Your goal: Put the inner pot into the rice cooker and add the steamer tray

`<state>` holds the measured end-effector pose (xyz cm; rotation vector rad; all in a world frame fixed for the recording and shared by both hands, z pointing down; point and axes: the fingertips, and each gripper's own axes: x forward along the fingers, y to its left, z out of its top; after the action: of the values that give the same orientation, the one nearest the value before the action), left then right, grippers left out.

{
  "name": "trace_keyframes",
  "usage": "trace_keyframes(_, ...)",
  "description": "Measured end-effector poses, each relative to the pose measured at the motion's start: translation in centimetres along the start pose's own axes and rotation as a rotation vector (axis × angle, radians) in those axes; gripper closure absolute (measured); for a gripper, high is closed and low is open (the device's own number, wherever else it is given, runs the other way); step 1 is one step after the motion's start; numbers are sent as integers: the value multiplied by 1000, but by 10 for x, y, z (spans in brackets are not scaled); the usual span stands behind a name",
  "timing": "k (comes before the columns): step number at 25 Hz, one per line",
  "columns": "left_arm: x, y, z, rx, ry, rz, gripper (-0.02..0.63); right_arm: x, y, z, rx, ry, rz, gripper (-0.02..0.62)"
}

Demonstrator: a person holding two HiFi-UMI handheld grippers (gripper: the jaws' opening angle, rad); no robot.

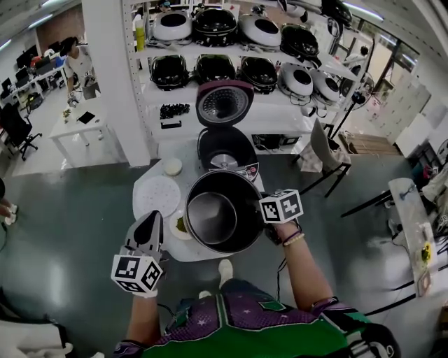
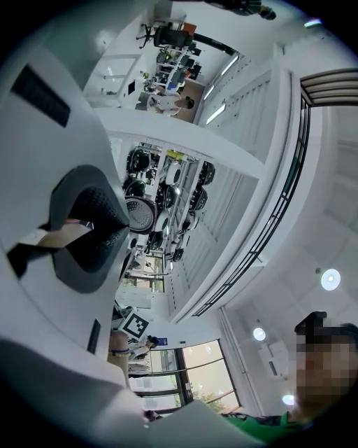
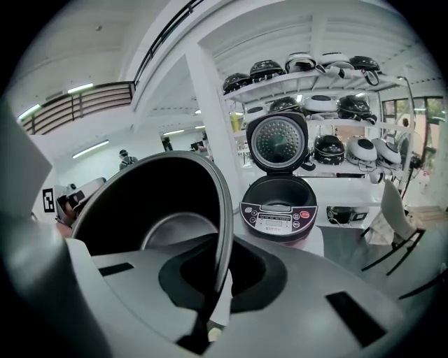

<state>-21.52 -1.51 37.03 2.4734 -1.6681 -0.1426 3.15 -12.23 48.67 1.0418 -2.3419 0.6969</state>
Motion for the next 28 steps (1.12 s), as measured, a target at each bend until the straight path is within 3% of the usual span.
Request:
trace_keyframes(7, 23, 5, -7, -5, 1, 16, 586, -5, -32, 25, 15, -33, -19, 584)
trace_keyframes(15, 77, 8, 11, 17, -18, 42, 586, 3, -82, 85, 32, -81, 4, 584)
trace_keyframes(28, 145, 28, 7, 12, -11, 106, 586, 46, -164, 159, 79, -111, 4, 584)
